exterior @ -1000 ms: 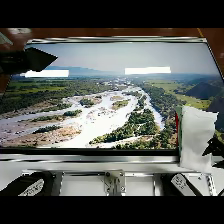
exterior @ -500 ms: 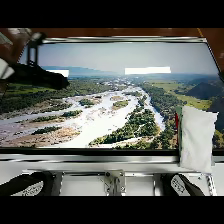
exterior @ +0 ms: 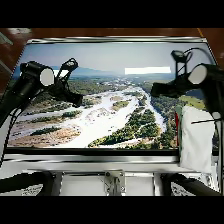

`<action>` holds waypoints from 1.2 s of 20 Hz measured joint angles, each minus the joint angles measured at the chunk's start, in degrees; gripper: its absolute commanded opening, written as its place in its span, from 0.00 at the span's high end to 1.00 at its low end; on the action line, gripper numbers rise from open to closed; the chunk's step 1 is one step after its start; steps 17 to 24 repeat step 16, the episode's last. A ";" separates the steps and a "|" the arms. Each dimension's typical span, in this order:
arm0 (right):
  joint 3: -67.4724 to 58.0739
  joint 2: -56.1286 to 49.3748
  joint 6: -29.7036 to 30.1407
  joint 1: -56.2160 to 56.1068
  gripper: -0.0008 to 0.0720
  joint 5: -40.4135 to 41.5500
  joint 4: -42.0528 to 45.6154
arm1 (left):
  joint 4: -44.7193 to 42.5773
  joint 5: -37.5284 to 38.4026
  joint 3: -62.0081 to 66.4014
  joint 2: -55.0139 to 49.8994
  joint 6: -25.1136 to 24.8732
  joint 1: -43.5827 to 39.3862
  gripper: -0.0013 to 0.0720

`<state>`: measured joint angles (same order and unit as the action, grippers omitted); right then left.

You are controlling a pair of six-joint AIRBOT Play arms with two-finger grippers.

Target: Fold the shirts.

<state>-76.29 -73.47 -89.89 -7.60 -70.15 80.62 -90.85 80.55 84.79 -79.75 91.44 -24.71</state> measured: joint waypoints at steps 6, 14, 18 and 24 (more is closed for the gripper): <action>-0.07 -3.78 -1.46 -3.23 0.05 -2.51 3.96 | -0.92 0.50 0.00 -0.50 1.01 -0.42 0.04; -0.07 -4.44 -1.84 -3.80 0.05 -3.06 4.68 | -1.09 0.63 0.00 -0.57 1.22 -0.46 0.04; -0.09 -4.44 -1.84 -3.80 0.05 -3.23 4.72 | -1.07 0.66 0.00 -0.57 1.22 -0.46 0.04; -0.09 -4.44 -1.84 -3.80 0.05 -3.23 4.72 | -1.07 0.66 0.00 -0.57 1.22 -0.46 0.04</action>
